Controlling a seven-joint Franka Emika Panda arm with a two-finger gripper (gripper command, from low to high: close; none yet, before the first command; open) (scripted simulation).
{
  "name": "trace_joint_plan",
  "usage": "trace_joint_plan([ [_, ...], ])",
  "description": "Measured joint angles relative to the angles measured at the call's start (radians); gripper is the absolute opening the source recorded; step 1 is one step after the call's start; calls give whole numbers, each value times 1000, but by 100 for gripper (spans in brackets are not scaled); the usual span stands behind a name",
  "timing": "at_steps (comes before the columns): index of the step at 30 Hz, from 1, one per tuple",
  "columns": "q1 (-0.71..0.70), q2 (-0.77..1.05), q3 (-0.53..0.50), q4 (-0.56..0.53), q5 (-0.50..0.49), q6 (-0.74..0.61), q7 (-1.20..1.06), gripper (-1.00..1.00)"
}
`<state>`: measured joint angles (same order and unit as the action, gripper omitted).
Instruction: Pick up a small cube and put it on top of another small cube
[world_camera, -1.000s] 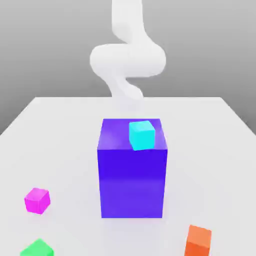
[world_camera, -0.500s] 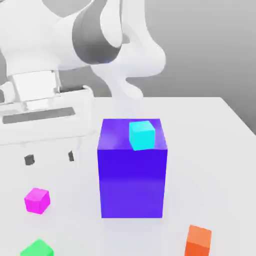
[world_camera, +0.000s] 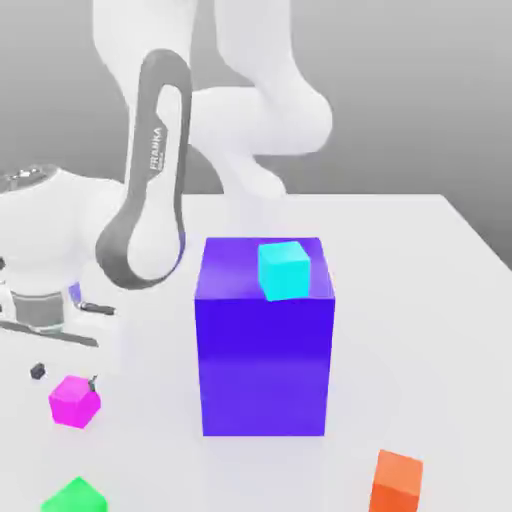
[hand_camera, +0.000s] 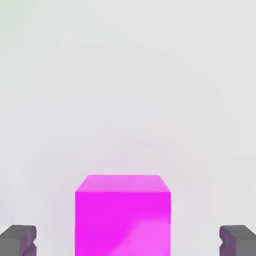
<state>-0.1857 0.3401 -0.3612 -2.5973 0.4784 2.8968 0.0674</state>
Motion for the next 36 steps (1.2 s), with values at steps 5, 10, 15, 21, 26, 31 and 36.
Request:
trace_joint_plan([
  [5, -56, 44, 66, 12, 47, 31, -35, -100],
  [10, -42, 32, 49, 9, 33, 22, -26, -100],
  [15, 59, -81, -83, -24, -114, -52, 86, -100],
  [21, 126, -134, -120, 42, -230, -169, 190, -100],
  [26, 180, -74, -74, 226, -248, -294, 236, -100],
  [31, 214, 10, -28, 381, -246, -367, 263, -100],
  [36, 188, 108, 15, 401, -185, -295, 223, 100],
])
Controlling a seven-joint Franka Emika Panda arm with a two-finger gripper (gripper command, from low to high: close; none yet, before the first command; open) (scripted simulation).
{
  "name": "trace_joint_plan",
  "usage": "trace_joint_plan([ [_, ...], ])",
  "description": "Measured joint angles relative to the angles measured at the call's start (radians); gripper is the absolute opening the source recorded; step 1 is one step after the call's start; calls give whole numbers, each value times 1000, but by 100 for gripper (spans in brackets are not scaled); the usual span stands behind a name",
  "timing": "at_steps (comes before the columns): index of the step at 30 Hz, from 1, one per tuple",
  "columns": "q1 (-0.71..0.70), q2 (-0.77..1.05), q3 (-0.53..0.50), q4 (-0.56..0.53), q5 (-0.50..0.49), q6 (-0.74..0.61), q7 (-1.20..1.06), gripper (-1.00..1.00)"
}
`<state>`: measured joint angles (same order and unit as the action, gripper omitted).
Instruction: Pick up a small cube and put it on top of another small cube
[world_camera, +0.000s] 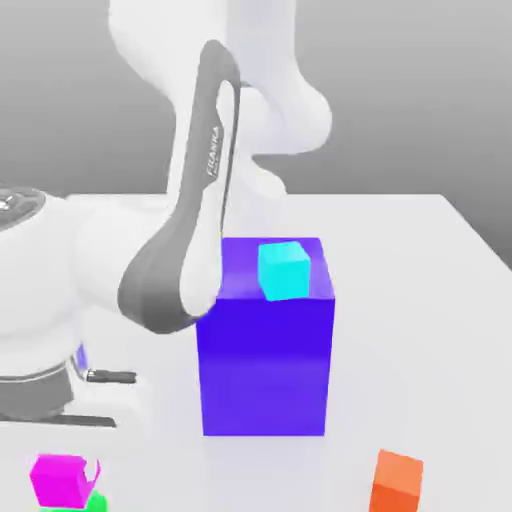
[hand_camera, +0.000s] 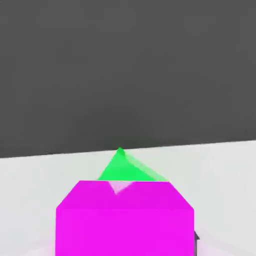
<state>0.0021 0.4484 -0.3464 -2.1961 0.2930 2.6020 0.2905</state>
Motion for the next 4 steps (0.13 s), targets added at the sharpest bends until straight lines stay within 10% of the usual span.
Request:
trace_joint_plan([
  [4, -5, 16, 7, 2, 9, 13, -6, 100],
])
